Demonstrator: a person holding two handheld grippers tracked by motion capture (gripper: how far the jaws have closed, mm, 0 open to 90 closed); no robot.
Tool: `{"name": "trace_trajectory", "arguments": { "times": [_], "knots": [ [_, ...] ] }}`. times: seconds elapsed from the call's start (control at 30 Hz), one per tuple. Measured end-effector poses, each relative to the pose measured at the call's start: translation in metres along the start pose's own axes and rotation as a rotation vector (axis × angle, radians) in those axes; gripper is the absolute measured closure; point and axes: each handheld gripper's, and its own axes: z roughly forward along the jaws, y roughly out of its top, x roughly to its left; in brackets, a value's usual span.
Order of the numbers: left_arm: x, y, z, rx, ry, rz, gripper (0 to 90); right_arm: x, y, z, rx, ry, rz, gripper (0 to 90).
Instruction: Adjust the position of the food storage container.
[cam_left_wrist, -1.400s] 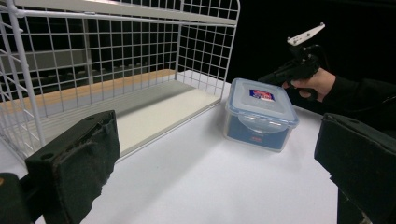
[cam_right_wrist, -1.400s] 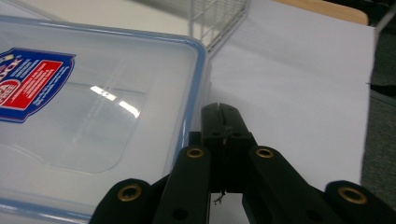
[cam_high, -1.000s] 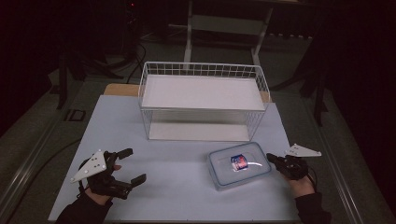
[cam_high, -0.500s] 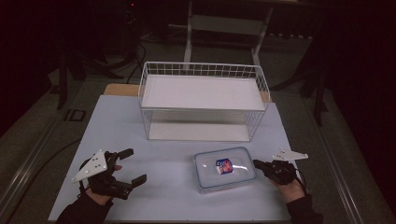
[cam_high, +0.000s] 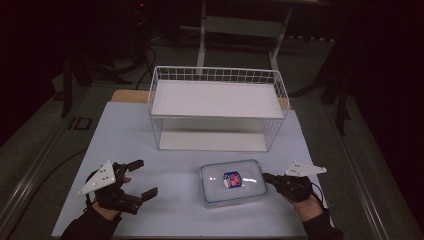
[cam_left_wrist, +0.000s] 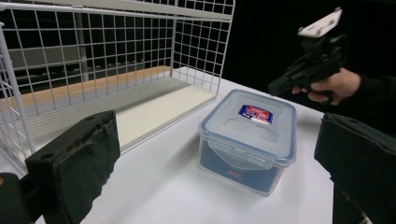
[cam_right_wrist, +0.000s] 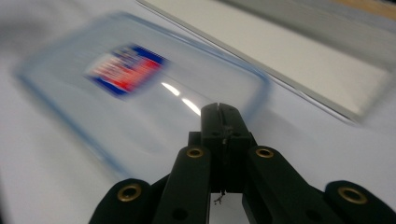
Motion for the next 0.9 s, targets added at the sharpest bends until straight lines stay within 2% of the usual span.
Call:
{"name": "trace_trajectory", "arguments": {
  "times": [0.17, 0.2, 0.23, 0.3, 0.33, 0.4, 0.43, 0.67, 0.8, 0.9],
  "knots": [
    [0.0, 0.0, 0.0, 0.0, -0.001, 0.001, 0.3, 0.031, 0.007, 0.0, -0.024, 0.143, -0.014, 90.0],
    [0.0, 0.0, 0.0, 0.0, -0.001, 0.001, 0.3, 0.038, 0.007, 0.002, -0.017, 0.164, -0.021, 90.0],
    [0.0, 0.0, 0.0, 0.0, -0.001, 0.0, 0.3, 0.038, 0.007, 0.002, -0.017, 0.164, -0.021, 90.0],
    [0.0, 0.0, 0.0, 0.0, -0.001, 0.0, 0.3, 0.059, 0.002, 0.017, 0.021, 0.238, -0.043, 90.0],
    [0.0, 0.0, 0.0, 0.0, -0.001, 0.002, 0.3, 0.064, 0.001, 0.022, 0.036, 0.255, -0.052, 90.0],
    [0.0, 0.0, 0.0, 0.001, -0.001, 0.004, 0.3, 0.064, 0.001, 0.022, 0.036, 0.255, -0.052, 90.0],
    [0.0, 0.0, 0.0, 0.002, -0.001, 0.005, 0.3, 0.077, 0.0, 0.036, 0.075, 0.296, -0.087, 90.0],
    [0.0, 0.0, 0.001, 0.005, -0.003, 0.006, 0.3, 0.091, 0.004, 0.056, 0.108, 0.344, -0.149, 90.0],
    [0.0, 0.0, 0.0, 0.005, -0.004, 0.005, 0.3, 0.09, 0.008, 0.062, 0.106, 0.353, -0.157, 90.0],
    [0.0, 0.0, 0.001, 0.005, -0.004, 0.006, 0.3, 0.088, 0.011, 0.066, 0.104, 0.338, -0.162, 90.0]
  ]
}}
